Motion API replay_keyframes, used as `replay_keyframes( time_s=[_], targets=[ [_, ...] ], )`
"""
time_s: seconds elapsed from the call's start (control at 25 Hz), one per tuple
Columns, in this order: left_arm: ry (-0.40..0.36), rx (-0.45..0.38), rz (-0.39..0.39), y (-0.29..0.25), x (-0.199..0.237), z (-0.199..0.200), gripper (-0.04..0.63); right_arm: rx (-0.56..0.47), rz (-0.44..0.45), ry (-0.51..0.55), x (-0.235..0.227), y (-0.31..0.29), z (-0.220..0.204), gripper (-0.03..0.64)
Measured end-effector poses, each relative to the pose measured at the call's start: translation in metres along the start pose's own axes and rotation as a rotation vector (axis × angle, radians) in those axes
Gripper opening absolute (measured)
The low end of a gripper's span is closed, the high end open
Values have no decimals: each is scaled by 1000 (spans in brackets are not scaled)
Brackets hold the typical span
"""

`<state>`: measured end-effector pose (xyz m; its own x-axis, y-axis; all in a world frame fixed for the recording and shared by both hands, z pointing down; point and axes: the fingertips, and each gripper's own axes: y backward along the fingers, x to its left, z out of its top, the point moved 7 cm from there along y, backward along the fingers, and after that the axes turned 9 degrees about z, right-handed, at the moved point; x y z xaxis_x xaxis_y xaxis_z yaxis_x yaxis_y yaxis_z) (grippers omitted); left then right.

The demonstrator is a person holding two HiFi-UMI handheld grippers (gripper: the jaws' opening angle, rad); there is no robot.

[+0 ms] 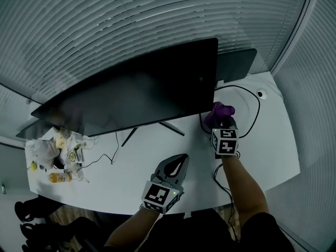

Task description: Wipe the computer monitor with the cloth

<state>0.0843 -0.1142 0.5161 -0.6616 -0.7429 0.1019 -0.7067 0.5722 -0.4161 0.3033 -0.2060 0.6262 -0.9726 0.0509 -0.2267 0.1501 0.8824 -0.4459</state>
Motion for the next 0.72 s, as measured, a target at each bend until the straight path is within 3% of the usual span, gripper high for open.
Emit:
replay_keyframes(
  time_s=[0.16,0.48,0.72],
  targets=[
    [-1,31,4,3,1,-5,3,2,4,-2,1,3,0,60],
    [22,3,1,11,2,-13,4,-20,0,-6,4,21,-1,61],
    [18,-43,-2,31,6,-15,5,-61,22,4,33,57,1,60]
  ],
)
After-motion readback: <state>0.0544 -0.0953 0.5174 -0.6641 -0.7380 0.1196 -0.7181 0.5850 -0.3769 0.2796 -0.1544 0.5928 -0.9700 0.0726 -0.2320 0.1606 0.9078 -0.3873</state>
